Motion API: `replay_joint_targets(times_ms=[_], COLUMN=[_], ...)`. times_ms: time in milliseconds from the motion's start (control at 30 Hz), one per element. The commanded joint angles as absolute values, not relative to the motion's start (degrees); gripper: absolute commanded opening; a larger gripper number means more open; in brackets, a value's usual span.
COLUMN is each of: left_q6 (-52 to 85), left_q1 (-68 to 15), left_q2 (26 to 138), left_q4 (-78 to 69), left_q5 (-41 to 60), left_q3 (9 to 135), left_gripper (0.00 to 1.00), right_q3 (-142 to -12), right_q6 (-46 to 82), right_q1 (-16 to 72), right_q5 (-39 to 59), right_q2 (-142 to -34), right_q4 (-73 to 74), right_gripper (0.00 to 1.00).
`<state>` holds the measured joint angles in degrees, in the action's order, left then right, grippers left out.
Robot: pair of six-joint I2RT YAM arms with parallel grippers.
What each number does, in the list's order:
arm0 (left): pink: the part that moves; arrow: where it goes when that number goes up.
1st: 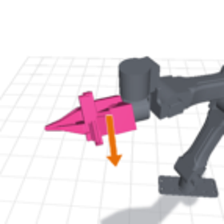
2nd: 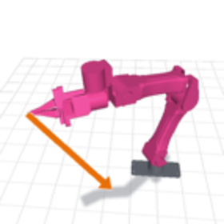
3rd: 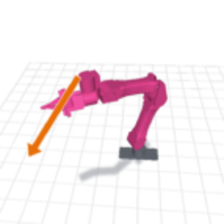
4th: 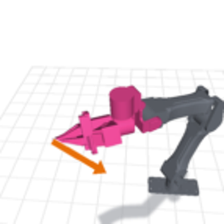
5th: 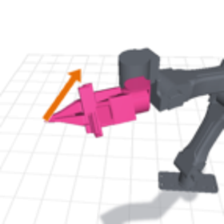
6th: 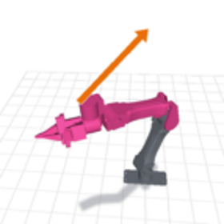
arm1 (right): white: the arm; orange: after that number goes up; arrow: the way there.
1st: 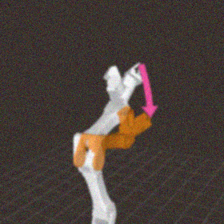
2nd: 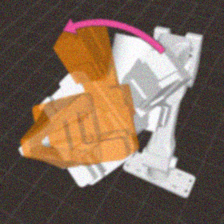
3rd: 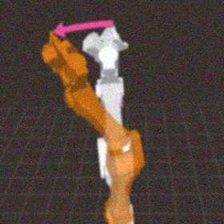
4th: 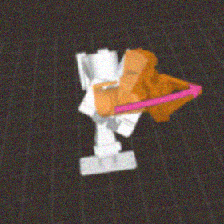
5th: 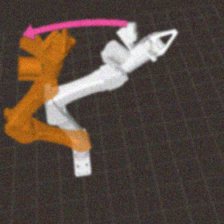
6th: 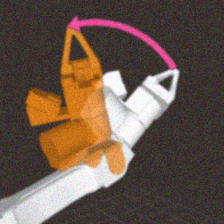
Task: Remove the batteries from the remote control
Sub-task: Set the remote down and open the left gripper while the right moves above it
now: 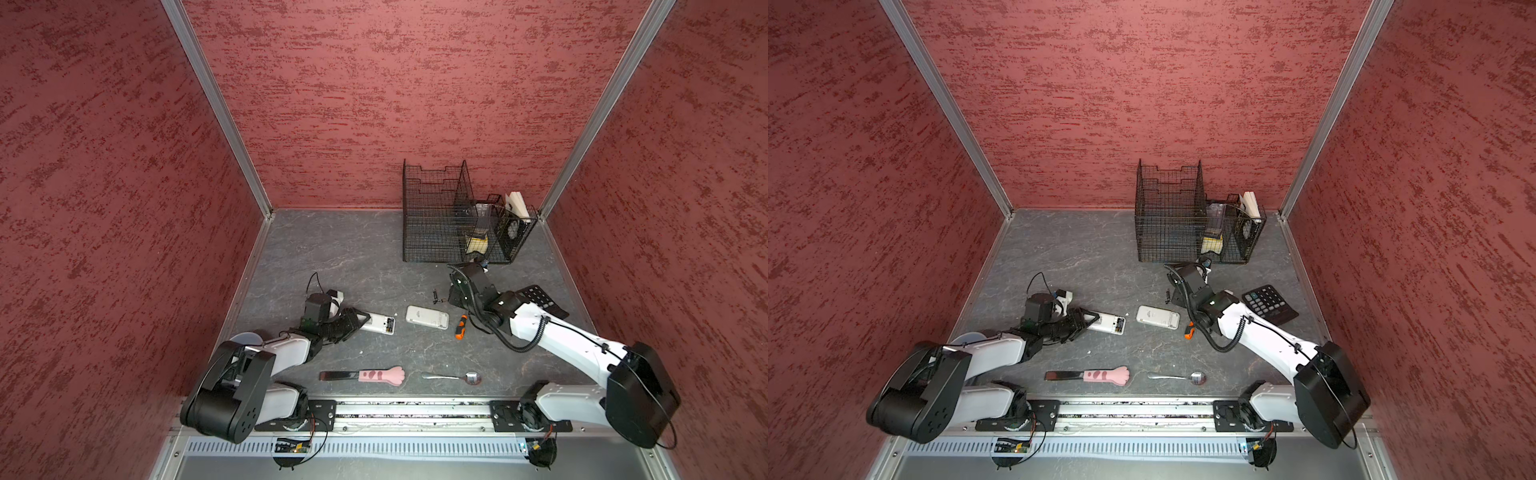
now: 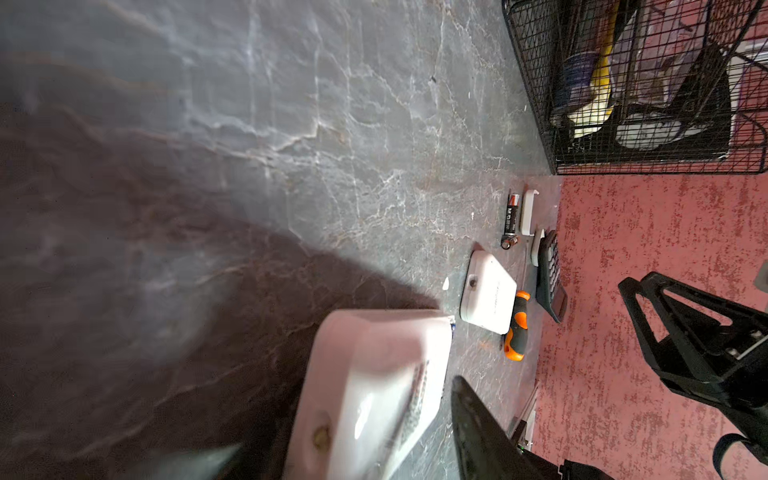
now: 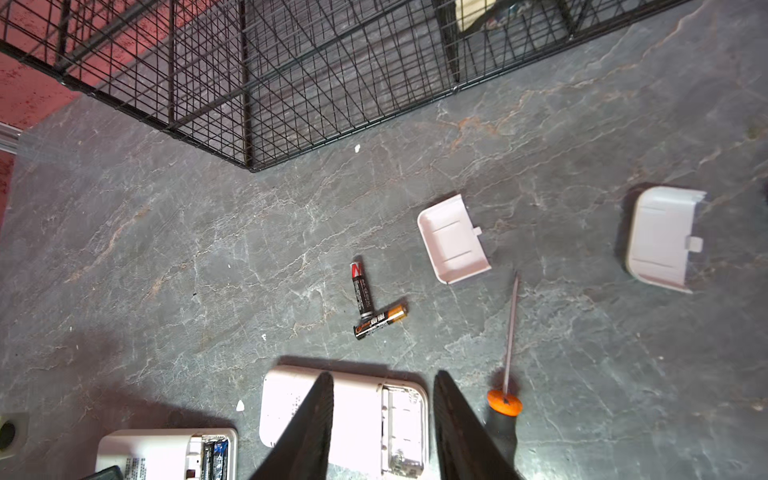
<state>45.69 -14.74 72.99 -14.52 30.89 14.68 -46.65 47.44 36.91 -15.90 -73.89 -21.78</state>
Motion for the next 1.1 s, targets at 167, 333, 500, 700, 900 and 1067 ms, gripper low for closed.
replay_joint_targets(times_ms=[167,333,500,700,900,1067], left_q6=[45.03,45.51,45.52,43.95,43.18,41.61], left_q1=[-15.27,-15.54,-15.52,-14.47,-13.24,-12.33], left_q2=[61.72,56.0,52.42,51.9,56.13,64.22], left_q4=[3.56,12.51,22.23,30.22,27.71,22.45], left_q5=[25.83,23.98,20.94,19.73,19.87,20.8], left_q3=[13.21,13.99,17.84,24.07,27.84,31.09], left_gripper=[0.64,0.65,0.65,0.55,0.54,0.53], right_q3=[-46.53,-48.6,-52.03,-55.87,-58.22,-59.45], right_q6=[50.08,50.23,51.2,54.5,58.45,59.39], right_q1=[38.97,42.1,49.36,59.85,66.41,67.49], right_q5=[-16.36,-15.98,-16.55,-15.21,-11.71,-9.71], right_q2=[-74.3,-76.56,-79.19,-86.16,-94.7,-99.51], right_q4=[-20.0,-20.22,-22.56,-24.52,-21.6,-18.88], right_gripper=[0.42,0.41,0.3,0.06,0.02,0.01])
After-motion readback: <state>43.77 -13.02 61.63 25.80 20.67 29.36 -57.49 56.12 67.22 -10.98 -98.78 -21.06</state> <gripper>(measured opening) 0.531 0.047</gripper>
